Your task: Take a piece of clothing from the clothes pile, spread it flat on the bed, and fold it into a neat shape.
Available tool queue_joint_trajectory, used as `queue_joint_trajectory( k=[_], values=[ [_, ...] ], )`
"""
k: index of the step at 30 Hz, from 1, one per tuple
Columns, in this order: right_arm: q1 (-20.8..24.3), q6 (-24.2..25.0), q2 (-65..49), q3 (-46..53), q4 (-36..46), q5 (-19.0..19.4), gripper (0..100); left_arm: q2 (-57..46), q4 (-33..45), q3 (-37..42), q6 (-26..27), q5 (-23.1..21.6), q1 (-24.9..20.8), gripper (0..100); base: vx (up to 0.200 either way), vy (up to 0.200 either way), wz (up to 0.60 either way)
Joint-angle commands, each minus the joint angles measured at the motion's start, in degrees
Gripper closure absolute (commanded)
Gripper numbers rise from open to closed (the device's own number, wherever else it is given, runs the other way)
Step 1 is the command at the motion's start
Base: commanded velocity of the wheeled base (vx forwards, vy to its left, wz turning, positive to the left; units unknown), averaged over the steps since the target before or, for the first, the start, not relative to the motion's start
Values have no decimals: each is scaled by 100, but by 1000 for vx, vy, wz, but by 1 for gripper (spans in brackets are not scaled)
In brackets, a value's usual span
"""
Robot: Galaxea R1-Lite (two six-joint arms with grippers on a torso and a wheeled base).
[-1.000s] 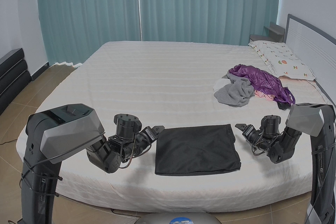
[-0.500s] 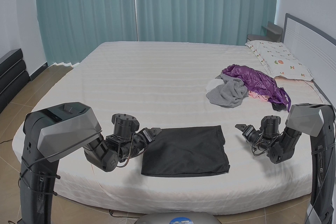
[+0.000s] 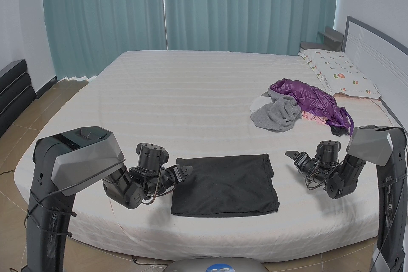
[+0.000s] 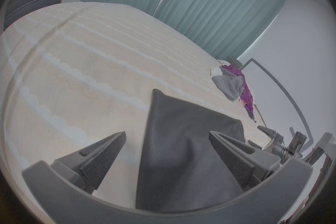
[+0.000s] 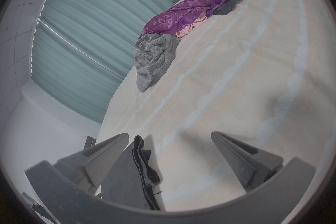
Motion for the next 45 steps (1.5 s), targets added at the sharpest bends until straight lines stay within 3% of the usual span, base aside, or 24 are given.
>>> queue_joint_trajectory(
  k=[1,10,11,45],
  values=[
    [5,-9,10,-4,-2,4,0,189,1,-5,42,-8,-23,0,0,0,0],
    [5,-9,45,-4,-2,-5,0,242,28,-66,51,-70,-94,0,0,0,0],
    [5,-9,45,-13,-2,-5,0,242,63,-84,42,-114,-94,100,0,0,0],
    [5,-9,45,-4,-11,-5,0,198,63,-110,-187,97,-94,100,0,0,0]
  ],
)
